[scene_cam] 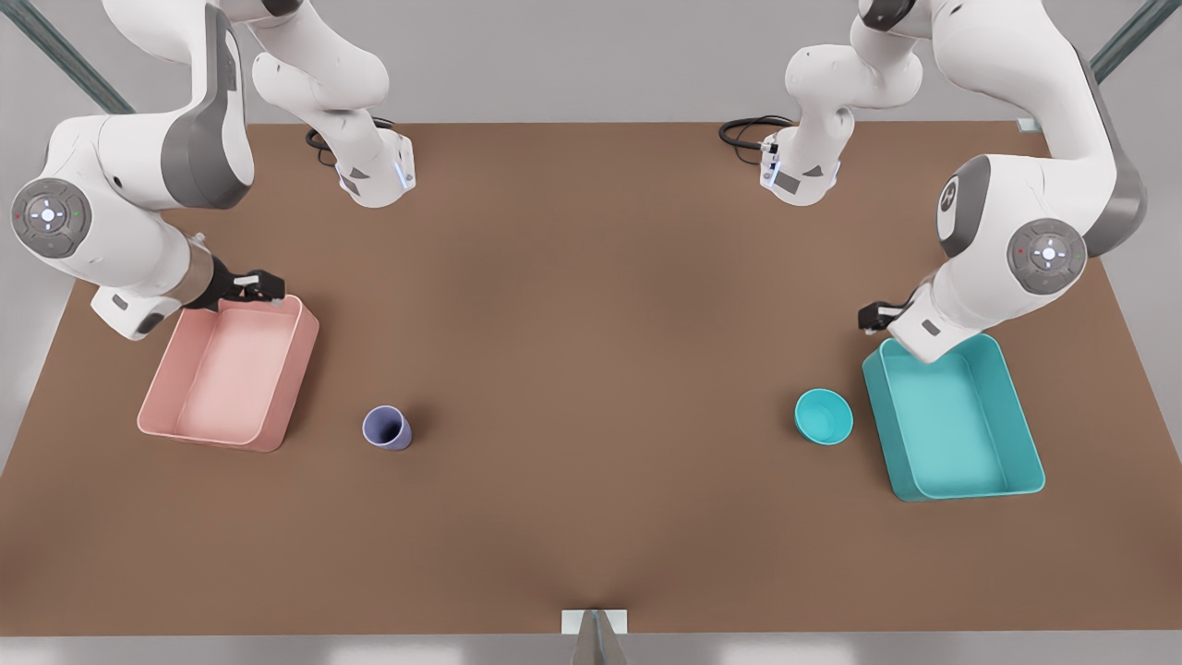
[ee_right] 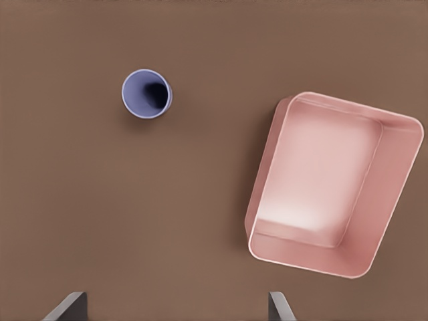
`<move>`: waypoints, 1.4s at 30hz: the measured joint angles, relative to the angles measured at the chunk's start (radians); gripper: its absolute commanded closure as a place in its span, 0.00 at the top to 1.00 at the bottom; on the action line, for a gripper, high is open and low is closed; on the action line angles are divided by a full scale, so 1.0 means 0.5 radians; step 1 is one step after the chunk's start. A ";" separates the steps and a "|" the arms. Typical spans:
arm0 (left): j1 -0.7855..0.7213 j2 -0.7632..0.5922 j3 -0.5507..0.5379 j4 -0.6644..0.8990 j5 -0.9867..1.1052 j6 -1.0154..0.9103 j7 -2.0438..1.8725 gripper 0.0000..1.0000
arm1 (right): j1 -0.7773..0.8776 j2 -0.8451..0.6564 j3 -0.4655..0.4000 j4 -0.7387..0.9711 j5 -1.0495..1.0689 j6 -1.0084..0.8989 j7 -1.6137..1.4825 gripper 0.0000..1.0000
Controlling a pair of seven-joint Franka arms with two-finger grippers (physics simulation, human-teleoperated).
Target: Put the bowls and cups in different boxes
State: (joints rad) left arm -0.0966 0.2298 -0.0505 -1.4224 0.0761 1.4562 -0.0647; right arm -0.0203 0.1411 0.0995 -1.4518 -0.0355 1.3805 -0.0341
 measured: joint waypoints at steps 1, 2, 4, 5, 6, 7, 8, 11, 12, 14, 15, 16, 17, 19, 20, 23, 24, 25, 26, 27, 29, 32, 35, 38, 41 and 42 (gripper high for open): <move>0.000 0.003 0.000 0.000 0.000 0.006 -0.001 1.00 | 0.001 0.005 -0.001 0.002 0.004 0.007 -0.002 1.00; 0.000 0.023 -0.001 0.000 0.001 0.022 -0.003 1.00 | 0.002 0.025 -0.001 0.004 0.005 0.013 -0.003 1.00; -0.061 0.240 -0.002 0.001 0.018 0.115 -0.006 1.00 | 0.054 0.180 0.000 0.022 -0.002 0.064 -0.003 1.00; -0.095 0.379 -0.008 0.000 0.040 0.186 -0.008 1.00 | 0.121 0.292 0.003 0.061 -0.002 0.116 0.008 1.00; -0.111 0.498 -0.017 -0.002 0.071 0.266 -0.009 1.00 | 0.166 0.409 0.005 0.126 -0.003 0.174 0.020 1.00; -0.131 0.615 -0.025 -0.004 0.114 0.356 -0.010 1.00 | 0.185 0.535 0.005 0.212 -0.004 0.233 0.031 1.00; -0.164 0.713 -0.029 -0.009 0.195 0.449 -0.011 1.00 | 0.191 0.647 0.003 0.278 -0.004 0.297 0.042 1.00; -0.265 0.874 -0.034 -0.129 0.429 0.726 -0.014 1.00 | 0.176 0.889 -0.008 0.321 0.002 0.510 0.071 1.00; -0.275 0.902 -0.034 -0.162 0.475 0.803 -0.015 1.00 | 0.157 0.939 -0.010 0.319 0.007 0.574 0.080 1.00; -0.272 0.919 -0.034 -0.269 0.533 0.922 -0.016 1.00 | 0.130 1.043 -0.011 0.317 0.032 0.712 0.096 1.00; -0.263 0.919 -0.034 -0.327 0.550 0.966 -0.017 1.00 | 0.112 1.087 -0.012 0.301 0.068 0.782 0.103 1.00; -0.255 0.918 -0.034 -0.381 0.562 1.003 -0.018 1.00 | 0.102 1.112 -0.012 0.262 0.097 0.855 0.110 1.00; -0.247 0.915 -0.034 -0.429 0.572 1.032 -0.018 1.00 | 0.097 1.123 -0.012 0.219 0.119 0.924 0.116 1.00; -0.244 0.913 -0.034 -0.501 0.583 1.079 -0.027 1.00 | 0.089 1.112 -0.012 0.126 0.147 1.053 0.126 1.00; -0.243 0.915 -0.034 -0.526 0.586 1.097 -0.034 1.00 | 0.086 1.091 -0.011 0.078 0.156 1.106 0.131 1.00; -0.240 0.917 -0.034 -0.555 0.599 1.143 -0.055 0.36 | 0.087 0.925 -0.007 -0.177 0.164 1.253 0.141 1.00; -0.237 0.917 -0.034 -0.553 0.607 1.154 -0.064 0.24 | 0.087 0.883 -0.006 -0.250 0.163 1.298 0.144 1.00; -0.234 0.917 -0.035 -0.548 0.620 1.163 -0.076 0.21 | 0.087 0.859 -0.007 -0.301 0.160 1.338 0.147 1.00; -0.232 0.915 -0.035 -0.541 0.640 1.169 -0.094 0.21 | 0.091 0.848 -0.008 -0.332 0.155 1.372 0.150 1.00; -0.231 0.912 -0.035 -0.528 0.651 1.172 -0.108 0.21 | 0.096 0.845 -0.009 -0.348 0.147 1.401 0.152 1.00; -0.230 0.902 -0.034 -0.497 0.638 1.173 -0.125 0.21 | 0.105 0.861 -0.011 -0.360 0.135 1.454 0.157 1.00; -0.231 0.899 -0.034 -0.419 0.571 1.137 -0.133 0.21 | 0.096 0.918 -0.014 -0.372 0.116 1.517 0.164 1.00; -0.230 0.770 -0.026 -0.387 0.542 1.068 -0.140 0.21 | 0.088 0.964 -0.015 -0.406 0.106 1.560 0.169 1.00; -0.132 0.523 0.007 -0.223 0.533 0.921 -0.145 0.21 | 0.100 0.980 -0.015 -0.452 0.102 1.598 0.174 1.00; 0.068 0.491 0.066 -0.178 0.528 0.832 -0.147 0.21 | 0.108 0.986 -0.015 -0.460 0.104 1.621 0.176 0.38; 0.098 0.515 0.101 -0.180 0.525 0.816 -0.148 0.21 | 0.111 0.989 -0.015 -0.460 0.108 1.625 0.174 0.33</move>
State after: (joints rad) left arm -0.0475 0.4874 0.0001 -1.5123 0.3388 1.8641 -0.1387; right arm 0.0352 0.6358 0.0919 -1.6818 0.0185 2.1930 0.0529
